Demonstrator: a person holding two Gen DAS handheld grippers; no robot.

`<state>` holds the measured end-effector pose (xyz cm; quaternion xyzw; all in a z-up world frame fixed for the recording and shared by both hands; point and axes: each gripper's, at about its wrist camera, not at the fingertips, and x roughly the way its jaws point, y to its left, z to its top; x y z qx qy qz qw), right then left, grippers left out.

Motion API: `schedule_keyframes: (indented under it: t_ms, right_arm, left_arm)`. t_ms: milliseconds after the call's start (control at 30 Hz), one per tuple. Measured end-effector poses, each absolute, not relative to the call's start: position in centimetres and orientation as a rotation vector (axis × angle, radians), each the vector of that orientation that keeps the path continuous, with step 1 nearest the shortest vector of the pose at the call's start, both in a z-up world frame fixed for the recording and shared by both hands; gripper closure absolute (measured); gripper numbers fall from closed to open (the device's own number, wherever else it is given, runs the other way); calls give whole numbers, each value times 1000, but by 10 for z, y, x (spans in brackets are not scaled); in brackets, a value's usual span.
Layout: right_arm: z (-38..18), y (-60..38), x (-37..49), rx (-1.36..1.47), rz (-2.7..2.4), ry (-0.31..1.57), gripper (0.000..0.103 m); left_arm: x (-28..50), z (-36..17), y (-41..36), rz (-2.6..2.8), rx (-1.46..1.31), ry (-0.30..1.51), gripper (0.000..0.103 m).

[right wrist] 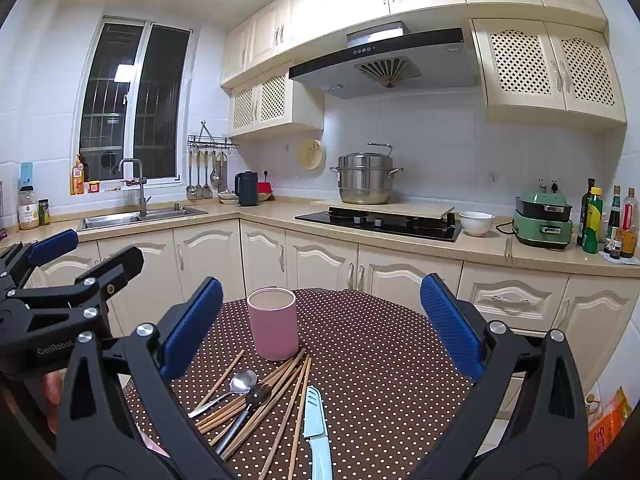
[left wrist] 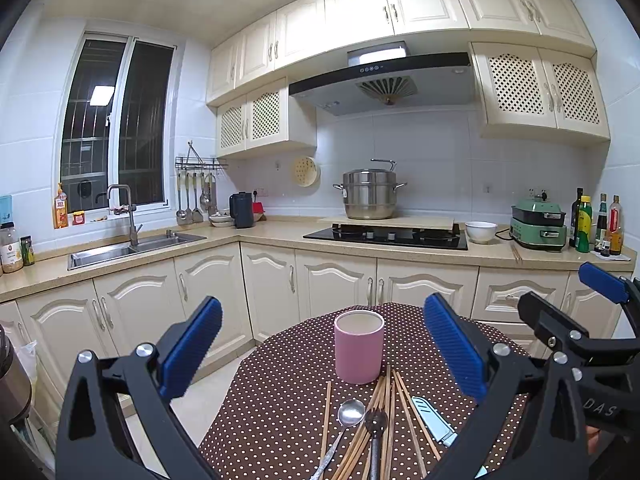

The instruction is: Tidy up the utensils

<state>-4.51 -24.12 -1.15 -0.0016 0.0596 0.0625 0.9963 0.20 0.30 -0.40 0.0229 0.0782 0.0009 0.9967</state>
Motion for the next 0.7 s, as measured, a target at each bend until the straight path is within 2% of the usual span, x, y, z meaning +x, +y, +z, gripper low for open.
schedule_keyframes:
  t_ms: [700]
  right_arm:
    - [-17, -243, -45, 5, 126, 133, 6]
  left_arm:
    - [4, -6, 3, 3, 49, 163, 4]
